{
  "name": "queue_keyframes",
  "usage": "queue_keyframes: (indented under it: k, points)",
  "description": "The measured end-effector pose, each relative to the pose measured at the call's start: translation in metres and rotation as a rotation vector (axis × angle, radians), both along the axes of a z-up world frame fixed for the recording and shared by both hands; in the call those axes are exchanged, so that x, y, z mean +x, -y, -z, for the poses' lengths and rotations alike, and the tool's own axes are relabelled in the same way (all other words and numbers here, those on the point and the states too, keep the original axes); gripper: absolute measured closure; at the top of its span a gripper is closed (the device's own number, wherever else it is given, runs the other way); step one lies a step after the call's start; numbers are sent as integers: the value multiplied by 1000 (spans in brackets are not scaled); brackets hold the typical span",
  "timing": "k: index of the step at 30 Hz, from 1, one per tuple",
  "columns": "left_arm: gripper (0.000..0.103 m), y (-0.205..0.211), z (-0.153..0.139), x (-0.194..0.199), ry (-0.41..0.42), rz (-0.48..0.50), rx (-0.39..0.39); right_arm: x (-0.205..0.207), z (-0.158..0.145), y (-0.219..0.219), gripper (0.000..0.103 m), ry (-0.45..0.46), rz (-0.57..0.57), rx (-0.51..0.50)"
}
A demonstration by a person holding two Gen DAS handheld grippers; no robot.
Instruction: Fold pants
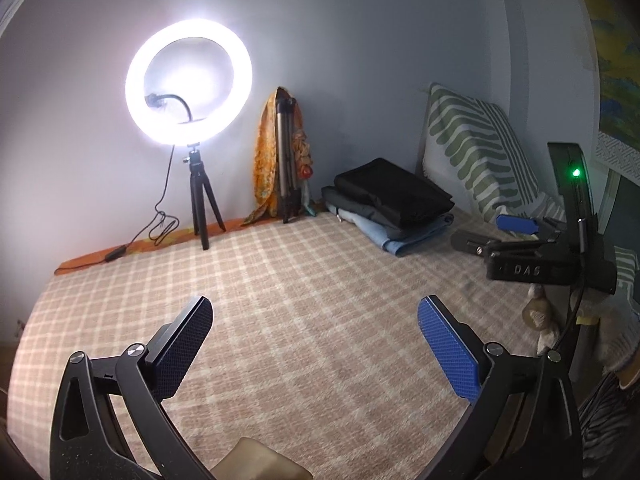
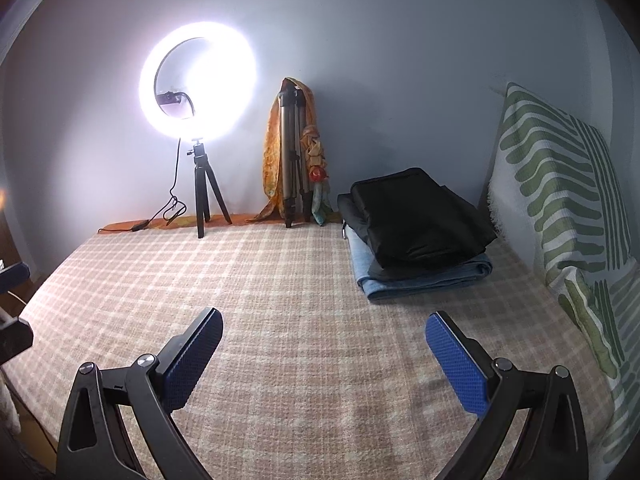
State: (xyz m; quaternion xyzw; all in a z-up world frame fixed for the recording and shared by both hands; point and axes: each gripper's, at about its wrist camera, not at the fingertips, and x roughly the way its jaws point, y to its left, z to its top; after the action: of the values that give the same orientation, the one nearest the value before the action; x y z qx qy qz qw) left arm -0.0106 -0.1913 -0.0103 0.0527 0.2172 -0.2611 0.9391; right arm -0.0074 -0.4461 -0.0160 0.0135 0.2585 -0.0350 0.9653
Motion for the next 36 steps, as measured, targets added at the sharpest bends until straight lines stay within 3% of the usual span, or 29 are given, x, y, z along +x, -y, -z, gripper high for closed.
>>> queue_keyframes:
  k: [36]
  points:
    - [1, 0, 1, -2, -1, 3, 9, 1, 4, 3, 0, -13, 18, 40]
